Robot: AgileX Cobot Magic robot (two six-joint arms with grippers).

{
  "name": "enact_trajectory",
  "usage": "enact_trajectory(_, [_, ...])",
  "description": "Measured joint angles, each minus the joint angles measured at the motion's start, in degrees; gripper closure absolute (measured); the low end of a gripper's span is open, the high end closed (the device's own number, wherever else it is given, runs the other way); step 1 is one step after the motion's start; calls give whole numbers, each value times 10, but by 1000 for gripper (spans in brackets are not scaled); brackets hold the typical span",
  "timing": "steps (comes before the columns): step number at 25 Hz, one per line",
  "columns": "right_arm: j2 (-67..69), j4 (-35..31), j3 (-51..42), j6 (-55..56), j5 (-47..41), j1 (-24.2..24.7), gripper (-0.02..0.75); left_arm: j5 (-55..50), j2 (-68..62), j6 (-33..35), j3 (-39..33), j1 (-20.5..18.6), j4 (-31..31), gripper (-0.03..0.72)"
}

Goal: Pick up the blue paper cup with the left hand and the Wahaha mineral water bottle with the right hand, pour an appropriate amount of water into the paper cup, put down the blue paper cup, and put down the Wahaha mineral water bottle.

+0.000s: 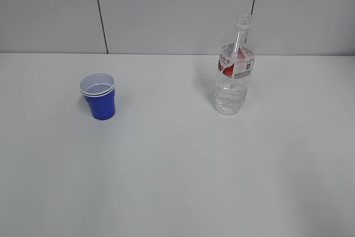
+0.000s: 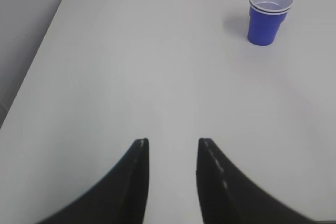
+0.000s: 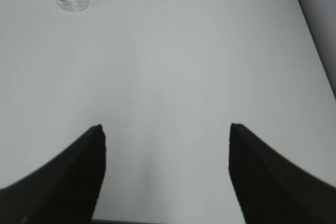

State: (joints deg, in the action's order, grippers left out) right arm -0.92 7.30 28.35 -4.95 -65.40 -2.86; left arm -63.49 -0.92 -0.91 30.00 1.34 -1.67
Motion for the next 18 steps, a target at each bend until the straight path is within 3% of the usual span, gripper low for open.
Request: enact_trajectory(18, [0,0,0,0,0,0,190,0,0,0,0,0,0,450])
